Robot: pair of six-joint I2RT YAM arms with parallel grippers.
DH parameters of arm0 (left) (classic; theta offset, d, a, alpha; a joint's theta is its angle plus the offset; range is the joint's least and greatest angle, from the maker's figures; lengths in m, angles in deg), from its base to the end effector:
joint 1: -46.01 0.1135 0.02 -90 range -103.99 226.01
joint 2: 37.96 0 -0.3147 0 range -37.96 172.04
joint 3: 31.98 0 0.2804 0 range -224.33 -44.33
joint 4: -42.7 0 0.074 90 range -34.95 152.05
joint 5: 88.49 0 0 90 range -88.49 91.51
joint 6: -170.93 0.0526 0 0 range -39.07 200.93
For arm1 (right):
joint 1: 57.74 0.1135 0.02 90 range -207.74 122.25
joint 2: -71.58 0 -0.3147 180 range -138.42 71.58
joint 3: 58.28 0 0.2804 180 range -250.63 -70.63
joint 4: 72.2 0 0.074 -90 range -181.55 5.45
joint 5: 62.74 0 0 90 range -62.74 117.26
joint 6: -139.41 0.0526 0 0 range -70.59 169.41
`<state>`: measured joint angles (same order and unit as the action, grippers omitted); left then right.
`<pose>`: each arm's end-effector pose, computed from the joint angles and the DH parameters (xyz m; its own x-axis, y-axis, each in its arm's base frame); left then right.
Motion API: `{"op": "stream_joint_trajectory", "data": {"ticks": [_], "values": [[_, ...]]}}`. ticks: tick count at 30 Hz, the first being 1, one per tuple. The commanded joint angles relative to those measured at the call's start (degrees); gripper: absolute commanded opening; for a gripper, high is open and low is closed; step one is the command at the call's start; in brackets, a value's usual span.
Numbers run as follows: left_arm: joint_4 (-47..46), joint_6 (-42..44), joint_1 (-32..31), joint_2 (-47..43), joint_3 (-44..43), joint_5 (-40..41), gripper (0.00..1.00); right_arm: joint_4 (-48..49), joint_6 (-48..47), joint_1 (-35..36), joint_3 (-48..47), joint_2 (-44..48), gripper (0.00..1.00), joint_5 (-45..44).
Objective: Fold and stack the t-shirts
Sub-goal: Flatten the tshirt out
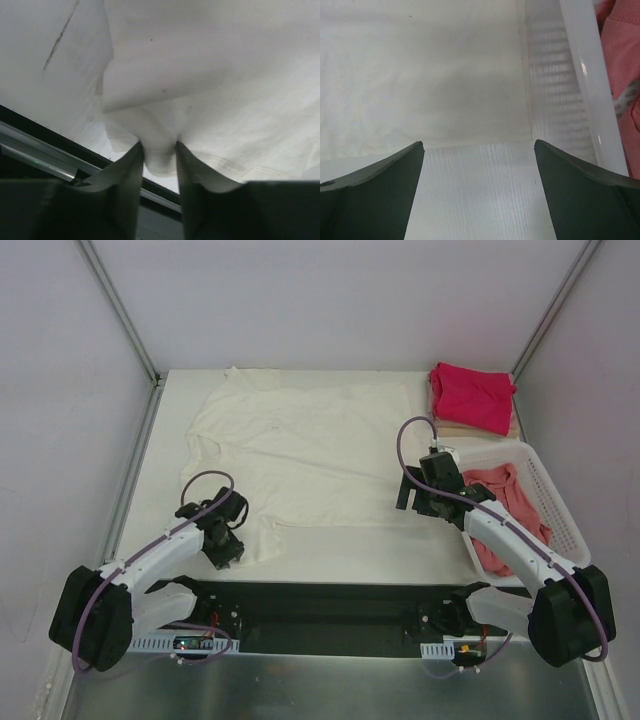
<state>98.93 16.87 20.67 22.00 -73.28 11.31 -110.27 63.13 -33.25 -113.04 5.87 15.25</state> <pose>0.1493 -0.0608 0.1747 -0.7249 -0.6372 -0.2618 -0.6177 0.7694 -0.1625 0.2303 0.0929 0.2524 -0.7341 -0.0795 -0.6743 -0.1103 0.9939 0.0029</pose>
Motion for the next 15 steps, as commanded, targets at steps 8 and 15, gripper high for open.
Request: {"op": "stream_joint_trajectory", "data": {"ticks": [8, 15], "values": [[1.2, 0.7, -1.6, -5.4, -0.8, 2.3, 0.00, -2.1, 6.1, 0.2, 0.3, 0.6, 0.97, -5.1], [1.2, 1.7, -1.6, -13.7, 0.8, 2.5, 0.00, -0.7, 12.6, 0.1, 5.9, 3.2, 0.98, -6.4]]}}
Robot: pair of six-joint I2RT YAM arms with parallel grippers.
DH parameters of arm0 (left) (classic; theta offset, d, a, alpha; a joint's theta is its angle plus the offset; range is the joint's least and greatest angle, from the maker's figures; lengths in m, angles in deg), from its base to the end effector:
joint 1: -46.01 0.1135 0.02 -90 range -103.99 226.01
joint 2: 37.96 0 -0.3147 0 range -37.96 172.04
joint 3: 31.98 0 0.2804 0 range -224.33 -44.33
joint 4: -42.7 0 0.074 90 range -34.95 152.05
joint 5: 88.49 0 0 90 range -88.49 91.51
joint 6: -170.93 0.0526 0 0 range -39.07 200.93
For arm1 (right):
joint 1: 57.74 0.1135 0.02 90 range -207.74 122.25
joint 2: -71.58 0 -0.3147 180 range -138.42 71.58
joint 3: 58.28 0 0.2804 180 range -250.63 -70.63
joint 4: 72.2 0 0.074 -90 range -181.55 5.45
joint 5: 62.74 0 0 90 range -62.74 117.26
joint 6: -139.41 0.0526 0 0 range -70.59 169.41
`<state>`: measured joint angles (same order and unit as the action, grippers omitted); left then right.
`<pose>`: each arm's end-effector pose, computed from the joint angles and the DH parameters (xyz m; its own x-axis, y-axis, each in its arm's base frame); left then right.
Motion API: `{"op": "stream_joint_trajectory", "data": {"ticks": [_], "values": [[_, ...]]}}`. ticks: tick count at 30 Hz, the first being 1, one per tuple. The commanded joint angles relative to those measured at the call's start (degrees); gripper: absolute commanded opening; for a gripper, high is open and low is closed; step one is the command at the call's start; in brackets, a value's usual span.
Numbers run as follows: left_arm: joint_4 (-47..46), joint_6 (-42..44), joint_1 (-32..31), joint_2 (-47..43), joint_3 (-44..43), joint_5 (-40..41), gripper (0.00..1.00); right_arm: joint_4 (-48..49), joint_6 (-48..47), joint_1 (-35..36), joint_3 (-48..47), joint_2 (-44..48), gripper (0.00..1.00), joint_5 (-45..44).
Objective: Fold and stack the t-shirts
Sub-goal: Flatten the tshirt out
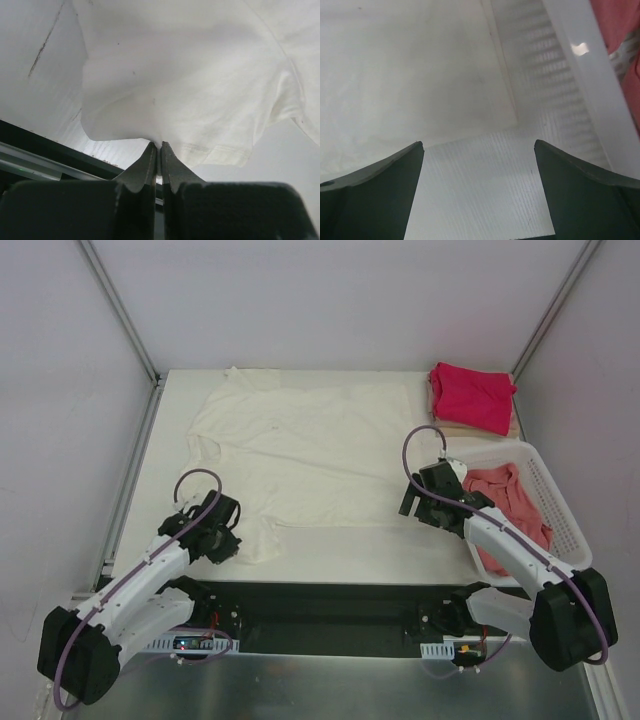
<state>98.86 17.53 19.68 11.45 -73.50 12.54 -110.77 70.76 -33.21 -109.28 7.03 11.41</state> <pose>0.1371 -0.0566 0.2010 -0.6830 -0.6412 -0.3498 -0.5593 0.7671 -0.3142 0.2187 0.0840 0.2336 -0.7586 0.0388 -0.6504 0.0315 0.9992 0.0228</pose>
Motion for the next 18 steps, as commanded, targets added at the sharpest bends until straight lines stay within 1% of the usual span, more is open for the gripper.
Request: {"op": "stream_joint_trajectory", "data": {"ticks": [1, 2, 5, 6, 8, 11, 15, 16, 17, 18], "values": [[1.2, 1.2, -0.6, -3.7, 1.2, 1.5, 0.00, -0.1, 5.6, 0.2, 2.4, 2.0, 0.99, -3.1], [1.2, 1.2, -0.6, -4.3, 1.2, 1.7, 0.00, 0.0, 6.6, 0.0, 2.6, 1.6, 0.99, -3.6], [1.2, 1.7, -0.6, -4.9, 1.1, 1.6, 0.00, 0.9, 7.7, 0.0, 2.7, -0.1, 0.90, -4.0], [1.3, 1.8, -0.6, -4.9, 1.1, 1.6, 0.00, 1.3, 7.9, 0.1, 2.9, -1.4, 0.85, -3.7], [1.3, 1.8, -0.6, -5.2, 1.4, 1.8, 0.00, 3.2, 8.4, 0.0, 3.2, -2.7, 0.81, -3.9], [1.2, 2.0, -0.6, -5.8, 1.2, 2.0, 0.00, 4.5, 9.4, 0.2, 3.3, -6.2, 0.70, -4.4], [1.2, 2.2, -0.6, -6.9, 1.0, 2.9, 0.00, 6.3, 9.9, 0.1, 3.3, -9.1, 0.68, -4.7], [1.3, 2.3, -0.6, -7.1, 1.0, 2.8, 0.00, 6.6, 9.9, 0.2, 3.4, -9.5, 0.66, -4.9], [1.3, 2.2, -0.6, -7.2, 1.0, 2.8, 0.00, 6.8, 10.0, 0.2, 3.3, -10.5, 0.60, -4.9], [1.3, 2.5, -0.6, -7.3, 0.8, 2.7, 0.00, 7.1, 9.9, 0.2, 3.3, -10.9, 0.59, -4.8]]}}
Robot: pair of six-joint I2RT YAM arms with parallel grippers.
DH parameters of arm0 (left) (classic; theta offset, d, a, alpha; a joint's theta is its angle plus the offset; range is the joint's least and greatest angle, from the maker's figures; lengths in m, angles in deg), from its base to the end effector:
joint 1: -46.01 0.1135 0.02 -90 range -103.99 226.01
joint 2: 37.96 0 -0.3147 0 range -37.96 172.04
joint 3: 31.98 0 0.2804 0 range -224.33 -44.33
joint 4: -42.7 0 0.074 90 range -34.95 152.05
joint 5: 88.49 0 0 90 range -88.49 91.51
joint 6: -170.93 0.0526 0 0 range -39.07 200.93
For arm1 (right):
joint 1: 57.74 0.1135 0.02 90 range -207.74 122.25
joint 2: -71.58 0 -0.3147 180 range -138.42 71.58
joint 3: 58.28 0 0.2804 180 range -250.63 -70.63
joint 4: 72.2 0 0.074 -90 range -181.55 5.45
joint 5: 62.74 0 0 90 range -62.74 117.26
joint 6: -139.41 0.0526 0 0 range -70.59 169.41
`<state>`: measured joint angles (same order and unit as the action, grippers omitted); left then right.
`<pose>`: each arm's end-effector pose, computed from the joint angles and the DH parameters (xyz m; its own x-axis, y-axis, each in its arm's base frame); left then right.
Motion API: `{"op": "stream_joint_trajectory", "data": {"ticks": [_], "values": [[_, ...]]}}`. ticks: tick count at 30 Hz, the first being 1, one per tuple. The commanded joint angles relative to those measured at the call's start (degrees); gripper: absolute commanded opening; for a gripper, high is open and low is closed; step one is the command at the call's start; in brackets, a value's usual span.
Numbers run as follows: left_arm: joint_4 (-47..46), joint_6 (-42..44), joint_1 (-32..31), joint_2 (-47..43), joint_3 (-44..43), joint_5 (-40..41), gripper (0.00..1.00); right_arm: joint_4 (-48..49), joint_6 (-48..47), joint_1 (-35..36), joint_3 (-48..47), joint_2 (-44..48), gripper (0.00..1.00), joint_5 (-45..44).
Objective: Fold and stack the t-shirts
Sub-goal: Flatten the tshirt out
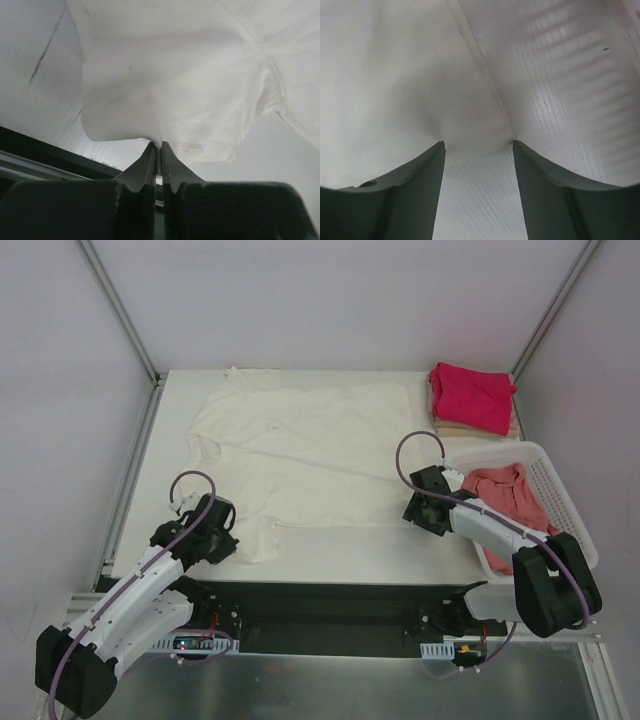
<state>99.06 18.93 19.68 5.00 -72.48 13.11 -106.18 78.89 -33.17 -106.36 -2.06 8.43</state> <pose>0.1255 -0.0503 0.2085 -0.6612 -0.6378 -0.3950 -0.5169 0.7689 -0.3764 0.2318 0.0873 0.1878 -0.8029 0.1451 -0.5782 0.1727 0.9849 0.0073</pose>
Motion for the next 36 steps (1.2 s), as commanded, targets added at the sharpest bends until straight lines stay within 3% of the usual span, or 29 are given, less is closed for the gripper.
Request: {"op": "stream_joint_trajectory", "data": {"ticks": [1, 5, 11, 20, 28, 36], "values": [[1.0, 1.2, -0.6, -1.0, -0.3, 2.1, 0.00, 2.8, 1.8, 0.1, 0.5, -2.2, 0.56, -1.9], [1.1, 1.3, -0.6, -2.1, -0.5, 1.3, 0.00, 3.5, 1.7, 0.2, 0.9, -3.8, 0.31, -1.2], [1.5, 1.0, -0.6, -6.8, 0.3, -0.3, 0.00, 2.6, 1.4, 1.0, 3.1, -0.4, 0.08, -0.5], [10.0, -0.8, -0.6, -17.0, -1.3, -3.2, 0.00, -9.4, 2.3, 5.3, 6.4, 16.9, 0.02, 2.1], [13.1, -2.8, -0.6, -28.5, -0.5, -10.6, 0.00, -19.7, 5.8, 9.2, 9.6, 32.6, 0.01, 1.9], [18.1, -2.6, -0.6, -33.3, -6.2, -10.5, 0.00, -23.3, 3.9, 10.7, 7.9, 35.2, 0.01, 0.5]]}}
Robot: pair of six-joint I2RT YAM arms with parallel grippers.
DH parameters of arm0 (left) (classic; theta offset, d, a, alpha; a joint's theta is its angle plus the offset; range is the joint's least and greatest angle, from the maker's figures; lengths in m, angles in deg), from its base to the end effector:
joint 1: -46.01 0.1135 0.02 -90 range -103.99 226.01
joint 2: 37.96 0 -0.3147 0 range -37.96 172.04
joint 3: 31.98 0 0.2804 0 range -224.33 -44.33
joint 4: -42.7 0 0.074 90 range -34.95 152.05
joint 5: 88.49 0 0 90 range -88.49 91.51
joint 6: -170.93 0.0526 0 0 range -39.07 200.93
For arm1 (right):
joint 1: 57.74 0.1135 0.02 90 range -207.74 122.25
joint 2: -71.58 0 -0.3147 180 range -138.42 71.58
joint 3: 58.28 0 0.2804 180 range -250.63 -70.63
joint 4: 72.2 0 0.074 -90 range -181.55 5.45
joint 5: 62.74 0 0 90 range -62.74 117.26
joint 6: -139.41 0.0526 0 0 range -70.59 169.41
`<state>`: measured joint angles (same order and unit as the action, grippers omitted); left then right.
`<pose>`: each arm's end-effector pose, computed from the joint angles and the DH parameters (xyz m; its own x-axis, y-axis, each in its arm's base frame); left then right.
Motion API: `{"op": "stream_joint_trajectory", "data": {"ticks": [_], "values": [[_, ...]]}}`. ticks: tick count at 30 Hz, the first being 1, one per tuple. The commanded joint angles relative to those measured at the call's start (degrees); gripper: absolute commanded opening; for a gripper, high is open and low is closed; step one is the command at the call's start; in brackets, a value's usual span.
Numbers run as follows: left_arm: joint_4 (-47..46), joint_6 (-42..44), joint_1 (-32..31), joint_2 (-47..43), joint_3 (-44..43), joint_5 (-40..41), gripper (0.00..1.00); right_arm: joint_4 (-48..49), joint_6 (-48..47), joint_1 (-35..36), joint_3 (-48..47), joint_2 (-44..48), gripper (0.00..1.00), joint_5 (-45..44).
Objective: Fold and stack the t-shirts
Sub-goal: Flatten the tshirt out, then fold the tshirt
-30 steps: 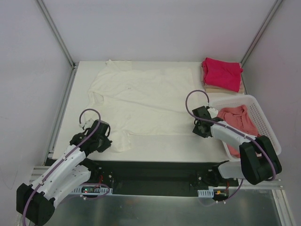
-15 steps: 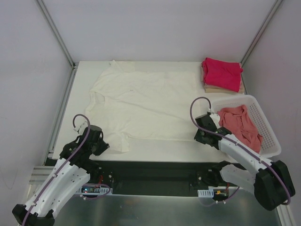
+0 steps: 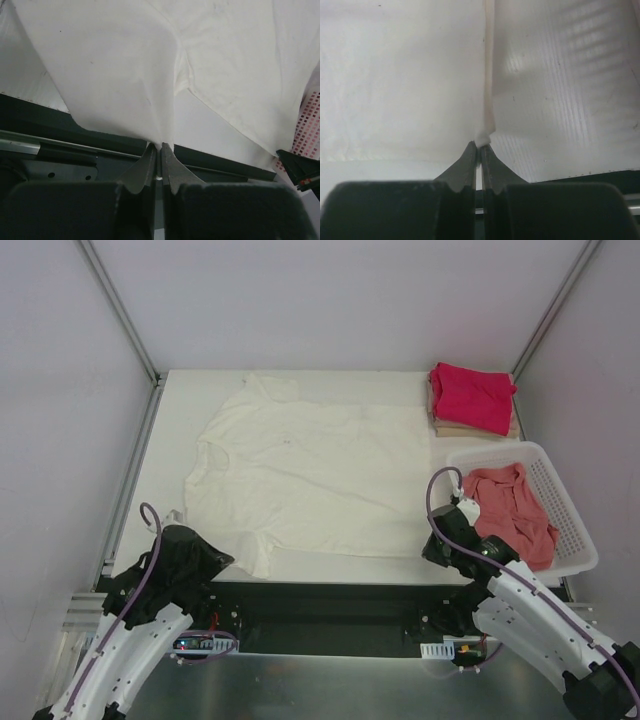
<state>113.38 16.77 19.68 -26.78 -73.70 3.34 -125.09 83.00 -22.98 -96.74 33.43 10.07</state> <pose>0.0451 -0.0205 0.2354 -0.6311 -0.6913 -0.3517 -0.3363 0.6525 -0.6791 0.1144 0.0604 0.2107 -0.7632 0.1137 -0.6360 0.0302 0.9896 0.1407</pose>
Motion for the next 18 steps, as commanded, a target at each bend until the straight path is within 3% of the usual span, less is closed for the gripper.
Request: {"op": "stream_joint_trajectory", "data": {"ticks": [1, 11, 18], "values": [[4.5, -0.1, -0.6, -1.5, -5.7, -0.9, 0.00, -4.5, -0.4, 0.5, -2.0, -0.9, 0.01, -1.2], [3.7, 1.3, -0.6, 3.8, -9.0, 1.8, 0.00, -4.3, -4.8, 0.5, -7.5, -5.6, 0.01, -3.6], [-7.2, 4.8, -0.6, 14.5, -10.8, 6.7, 0.00, -4.1, -8.0, 0.3, -13.5, -11.8, 0.01, -10.7]]}}
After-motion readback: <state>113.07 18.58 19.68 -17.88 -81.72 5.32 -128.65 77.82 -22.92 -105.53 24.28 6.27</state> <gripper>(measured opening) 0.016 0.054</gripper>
